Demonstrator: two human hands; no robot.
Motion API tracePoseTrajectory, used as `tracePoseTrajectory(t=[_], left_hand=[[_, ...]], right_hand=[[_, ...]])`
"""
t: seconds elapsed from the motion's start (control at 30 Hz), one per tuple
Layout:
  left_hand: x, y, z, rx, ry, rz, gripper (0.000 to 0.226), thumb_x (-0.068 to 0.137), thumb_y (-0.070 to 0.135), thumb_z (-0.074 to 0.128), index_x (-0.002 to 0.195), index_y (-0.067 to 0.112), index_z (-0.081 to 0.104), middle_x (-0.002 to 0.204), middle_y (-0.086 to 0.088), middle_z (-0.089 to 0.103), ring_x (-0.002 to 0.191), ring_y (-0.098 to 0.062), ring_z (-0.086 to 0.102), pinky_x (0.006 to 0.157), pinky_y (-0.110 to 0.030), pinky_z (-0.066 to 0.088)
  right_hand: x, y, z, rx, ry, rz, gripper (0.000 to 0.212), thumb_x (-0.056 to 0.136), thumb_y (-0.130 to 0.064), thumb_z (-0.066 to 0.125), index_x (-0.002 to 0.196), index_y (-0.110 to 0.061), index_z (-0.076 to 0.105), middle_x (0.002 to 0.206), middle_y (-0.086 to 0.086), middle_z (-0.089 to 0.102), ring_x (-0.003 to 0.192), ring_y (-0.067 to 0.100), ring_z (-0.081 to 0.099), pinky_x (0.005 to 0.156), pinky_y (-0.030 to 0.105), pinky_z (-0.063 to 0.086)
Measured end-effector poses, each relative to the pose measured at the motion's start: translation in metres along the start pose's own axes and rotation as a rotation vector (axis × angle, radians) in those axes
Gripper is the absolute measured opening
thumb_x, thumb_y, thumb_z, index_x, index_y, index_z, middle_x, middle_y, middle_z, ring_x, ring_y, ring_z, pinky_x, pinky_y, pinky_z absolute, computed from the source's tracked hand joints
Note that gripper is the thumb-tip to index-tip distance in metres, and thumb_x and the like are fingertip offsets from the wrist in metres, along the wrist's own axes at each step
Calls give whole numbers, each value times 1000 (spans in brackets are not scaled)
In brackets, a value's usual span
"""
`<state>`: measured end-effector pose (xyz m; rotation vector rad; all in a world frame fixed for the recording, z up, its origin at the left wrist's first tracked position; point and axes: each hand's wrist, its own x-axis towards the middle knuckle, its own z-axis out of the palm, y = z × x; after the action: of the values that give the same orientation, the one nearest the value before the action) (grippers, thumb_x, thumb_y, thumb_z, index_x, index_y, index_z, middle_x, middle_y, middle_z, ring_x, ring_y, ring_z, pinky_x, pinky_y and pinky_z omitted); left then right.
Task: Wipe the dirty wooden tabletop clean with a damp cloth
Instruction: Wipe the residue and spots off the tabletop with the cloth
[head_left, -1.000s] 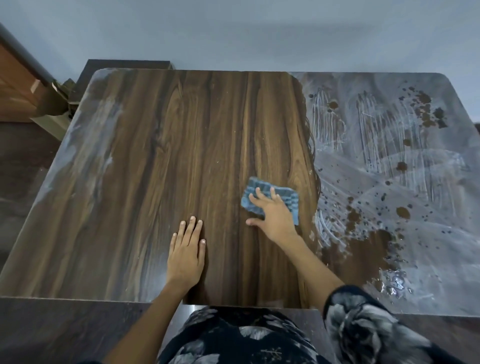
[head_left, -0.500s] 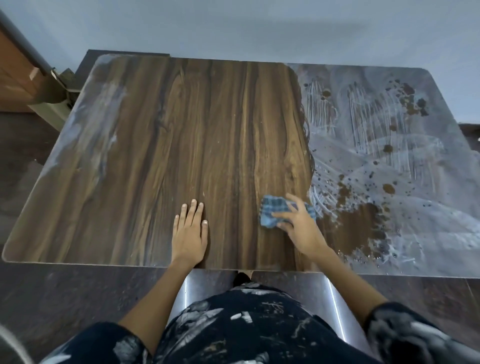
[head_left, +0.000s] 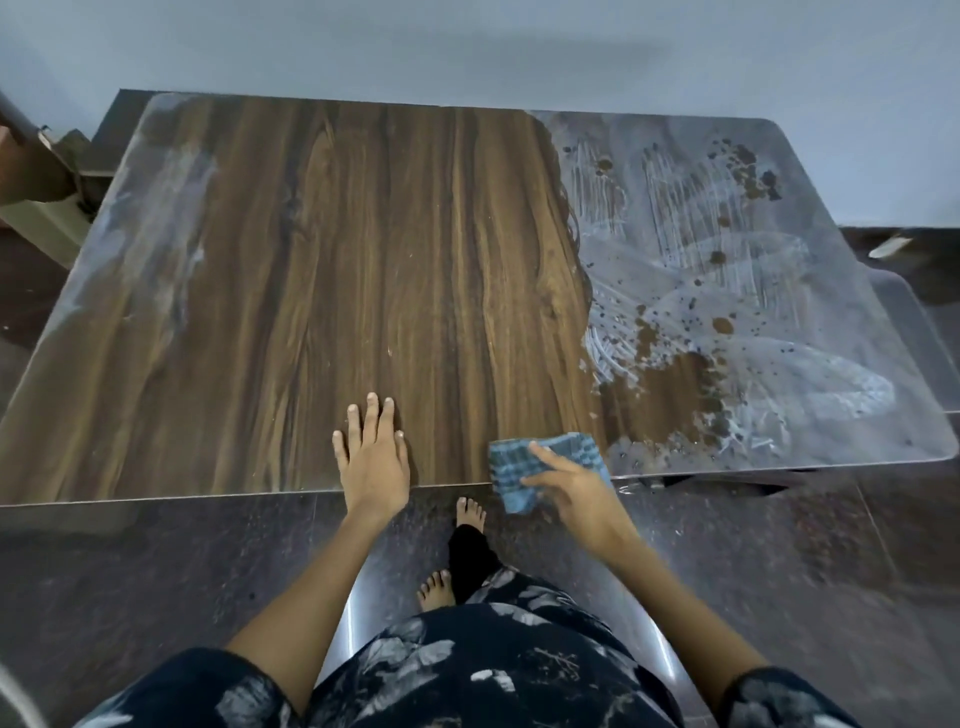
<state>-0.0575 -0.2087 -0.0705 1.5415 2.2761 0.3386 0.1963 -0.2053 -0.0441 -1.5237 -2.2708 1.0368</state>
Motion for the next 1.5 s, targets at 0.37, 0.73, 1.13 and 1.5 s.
tracePoseTrajectory(t=[0.37, 0.73, 1.13, 1.5], left_hand=[[-3, 61, 13, -11, -166, 245, 56, 94, 4, 35, 146, 25, 25, 156, 6, 11, 144, -22, 0, 114, -52, 2], [35, 111, 27, -17, -181, 219, 48, 99, 30, 32, 146, 24, 25, 156, 5, 10, 144, -21, -1, 114, -50, 1], [92, 168, 44, -15, -150, 199, 47, 100, 32, 29, 146, 27, 23, 156, 5, 11, 144, -22, -1, 115, -49, 1], [118, 183, 47, 20, -102, 168, 50, 100, 34, 29, 147, 25, 19, 156, 3, 9, 144, -22, -3, 115, -48, -2]], right_hand=[[60, -6, -16, 49, 173, 125, 23, 89, -4, 55, 109, -5, 64, 140, 11, 45, 119, 28, 52, 97, 37, 44], [1, 96, -84, 34, 37, 67, 23, 83, 3, 58, 101, -8, 67, 139, 0, 41, 127, 16, 42, 102, 40, 43], [84, 80, -91, 37, -15, -31, 30, 88, -11, 58, 118, -14, 61, 146, -3, 34, 133, 7, 30, 114, 26, 24], [129, 128, -174, -104, 14, 58, 35, 87, -17, 59, 122, -20, 55, 144, -1, 41, 124, 14, 46, 102, 17, 29]])
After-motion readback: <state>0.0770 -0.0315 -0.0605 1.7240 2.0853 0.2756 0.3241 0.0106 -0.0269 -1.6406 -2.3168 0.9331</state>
